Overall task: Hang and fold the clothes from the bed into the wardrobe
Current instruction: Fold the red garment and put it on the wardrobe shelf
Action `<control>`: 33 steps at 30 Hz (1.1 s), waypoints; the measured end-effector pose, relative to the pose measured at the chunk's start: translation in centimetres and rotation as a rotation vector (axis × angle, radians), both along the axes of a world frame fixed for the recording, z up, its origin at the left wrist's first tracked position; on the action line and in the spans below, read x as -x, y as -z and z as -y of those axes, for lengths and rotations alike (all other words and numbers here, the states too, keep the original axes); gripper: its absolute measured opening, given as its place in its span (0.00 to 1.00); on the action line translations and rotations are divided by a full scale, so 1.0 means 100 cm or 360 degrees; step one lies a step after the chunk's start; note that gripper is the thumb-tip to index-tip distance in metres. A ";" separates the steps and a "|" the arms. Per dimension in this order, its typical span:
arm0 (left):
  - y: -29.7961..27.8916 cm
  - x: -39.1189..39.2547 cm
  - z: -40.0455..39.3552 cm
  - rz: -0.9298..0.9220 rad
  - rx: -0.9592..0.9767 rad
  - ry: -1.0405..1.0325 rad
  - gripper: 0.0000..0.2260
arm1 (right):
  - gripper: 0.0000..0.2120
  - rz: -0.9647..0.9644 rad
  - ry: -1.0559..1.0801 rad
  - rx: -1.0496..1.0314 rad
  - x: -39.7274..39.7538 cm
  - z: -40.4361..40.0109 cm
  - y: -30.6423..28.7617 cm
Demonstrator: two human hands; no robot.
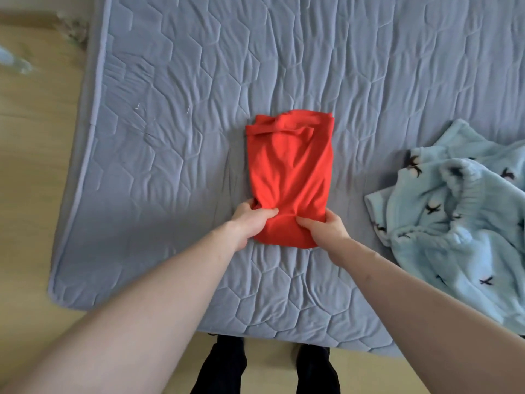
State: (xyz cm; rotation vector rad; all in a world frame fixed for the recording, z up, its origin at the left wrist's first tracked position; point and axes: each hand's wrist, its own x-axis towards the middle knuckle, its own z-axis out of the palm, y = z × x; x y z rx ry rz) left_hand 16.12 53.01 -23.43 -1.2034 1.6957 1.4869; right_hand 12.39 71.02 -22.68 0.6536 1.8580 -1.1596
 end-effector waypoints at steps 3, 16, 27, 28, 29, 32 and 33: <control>-0.011 -0.030 -0.014 0.0073 -0.0243 -0.0138 0.23 | 0.08 0.0123 -0.0196 -0.0065 -0.001 -0.019 -0.007; -0.054 -0.040 -0.019 -0.0511 0.0728 0.0739 0.12 | 0.40 0.0020 0.0647 -0.0361 -0.085 -0.079 -0.021; -0.009 0.039 0.024 -0.0259 0.0201 0.1140 0.48 | 0.35 -0.0026 0.0887 -0.0110 -0.094 -0.046 0.008; -0.006 0.034 0.022 -0.0298 0.0166 0.1125 0.36 | 0.32 -0.0042 0.0912 -0.0097 -0.094 -0.050 0.009; -0.003 0.026 0.021 -0.0306 0.0154 0.1087 0.22 | 0.29 -0.0056 0.0930 -0.0081 -0.094 -0.054 0.010; 0.002 -0.005 0.022 -0.0243 0.0141 0.0855 0.04 | 0.20 -0.0068 0.0888 -0.0030 -0.092 -0.066 0.008; 0.003 -0.017 0.024 -0.0205 0.0119 0.0707 0.04 | 0.18 -0.0064 0.0857 -0.0012 -0.091 -0.069 0.006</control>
